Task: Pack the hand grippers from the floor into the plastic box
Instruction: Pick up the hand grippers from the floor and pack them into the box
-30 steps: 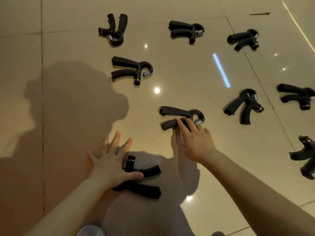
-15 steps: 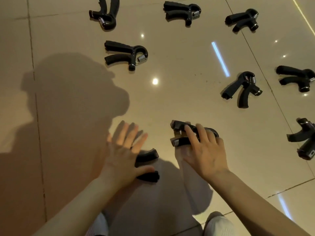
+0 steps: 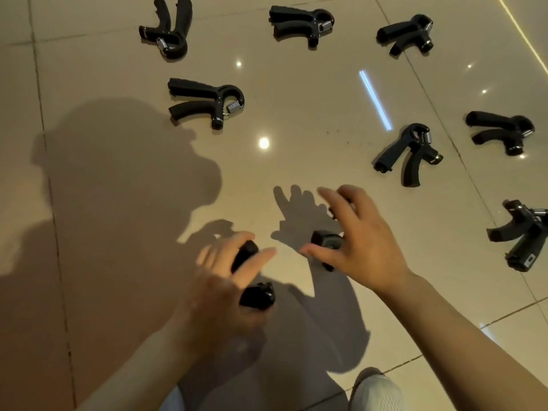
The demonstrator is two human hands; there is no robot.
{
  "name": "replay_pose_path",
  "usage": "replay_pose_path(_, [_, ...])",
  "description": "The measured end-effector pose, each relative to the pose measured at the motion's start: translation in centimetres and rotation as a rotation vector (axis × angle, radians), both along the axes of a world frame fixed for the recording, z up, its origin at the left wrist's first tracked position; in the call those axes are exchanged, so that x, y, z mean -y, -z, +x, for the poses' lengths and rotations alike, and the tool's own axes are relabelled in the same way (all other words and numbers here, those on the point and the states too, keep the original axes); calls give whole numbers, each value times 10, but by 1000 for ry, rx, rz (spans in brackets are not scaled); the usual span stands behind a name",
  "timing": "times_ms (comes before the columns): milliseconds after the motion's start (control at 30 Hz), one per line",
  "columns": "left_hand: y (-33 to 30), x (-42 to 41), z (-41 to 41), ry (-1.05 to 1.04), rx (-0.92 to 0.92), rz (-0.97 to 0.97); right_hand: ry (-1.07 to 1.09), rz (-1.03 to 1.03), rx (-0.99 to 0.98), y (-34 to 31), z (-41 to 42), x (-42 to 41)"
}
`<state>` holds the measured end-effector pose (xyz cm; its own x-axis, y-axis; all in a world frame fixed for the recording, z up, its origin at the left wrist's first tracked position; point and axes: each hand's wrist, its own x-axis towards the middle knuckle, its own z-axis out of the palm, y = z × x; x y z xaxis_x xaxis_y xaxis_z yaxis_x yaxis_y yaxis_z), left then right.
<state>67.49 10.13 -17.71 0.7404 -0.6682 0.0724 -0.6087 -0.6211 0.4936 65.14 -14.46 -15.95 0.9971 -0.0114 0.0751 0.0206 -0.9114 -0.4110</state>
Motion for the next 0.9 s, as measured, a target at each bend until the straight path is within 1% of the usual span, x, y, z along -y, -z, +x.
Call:
replay_pose_path(67, [-18, -3, 1, -168, -39, -93, 169, 77, 38, -12, -19, 9])
replay_pose_path(100, [-22, -5, 0, -219, -66, -97, 227, 83, 37, -14, -29, 11])
replay_pose_path(200, [-18, -6, -5, -272, -76, -44, 286, 39, 31, -6, -46, 7])
replay_pose_path(267, [-13, 1, -4, -277, -43, -65, 332, 16, 31, -4, -43, 6])
replay_pose_path(367, [-7, 12, -1, -220, 53, -151, 361, -103, 75, -4, -36, 6])
replay_pose_path(433, [-5, 21, 2, -190, 61, -182, 344, -140, 93, -2, -38, 6])
replay_pose_path(500, [-4, 32, 9, -158, 110, -168, 321, -164, 102, 0, -41, 5])
replay_pose_path(600, [-3, 53, 21, 4, 225, -163, 236, -211, 147, 3, -43, 3])
replay_pose_path(733, [-2, 70, 26, 139, 296, -156, 145, -265, 196, 9, -38, 0])
replay_pose_path(800, [1, 71, 27, 158, 336, -173, 159, -250, 240, 13, -37, 1])
replay_pose_path(900, [3, 71, 30, 113, 371, -199, 201, -233, 255, 14, -35, 3])
